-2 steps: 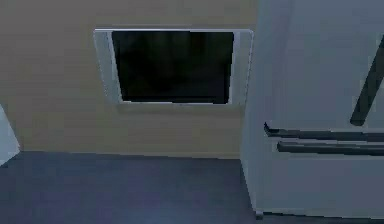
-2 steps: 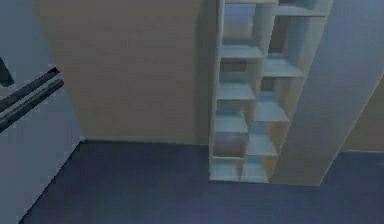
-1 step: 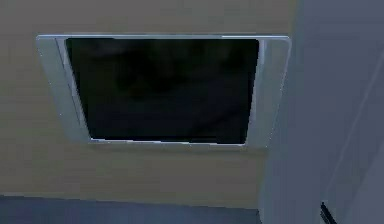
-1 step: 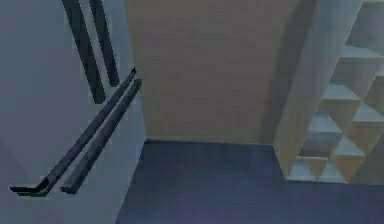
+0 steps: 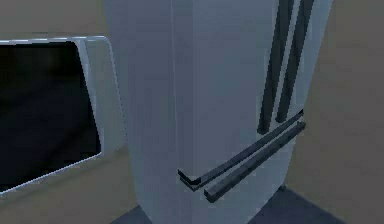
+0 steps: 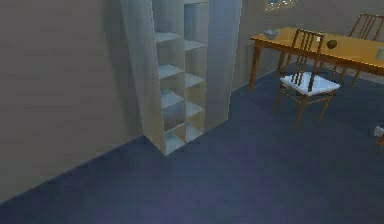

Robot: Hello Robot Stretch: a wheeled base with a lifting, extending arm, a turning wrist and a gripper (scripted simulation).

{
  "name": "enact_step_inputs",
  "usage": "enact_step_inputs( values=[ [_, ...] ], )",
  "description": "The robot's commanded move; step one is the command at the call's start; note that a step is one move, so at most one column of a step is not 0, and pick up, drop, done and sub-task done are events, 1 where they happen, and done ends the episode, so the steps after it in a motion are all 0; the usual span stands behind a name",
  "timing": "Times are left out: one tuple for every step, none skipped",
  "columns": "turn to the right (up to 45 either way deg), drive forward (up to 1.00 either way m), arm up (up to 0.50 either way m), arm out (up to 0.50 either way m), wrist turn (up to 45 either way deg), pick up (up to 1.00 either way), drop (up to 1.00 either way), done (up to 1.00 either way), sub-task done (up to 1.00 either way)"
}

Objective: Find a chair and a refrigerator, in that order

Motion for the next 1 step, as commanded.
enact_step_inputs(
  values=[
    [0.0, 0.0, 0.0, 0.0, 0.0, 0.0, 0.0, 1.0, 0.0]
  ],
)
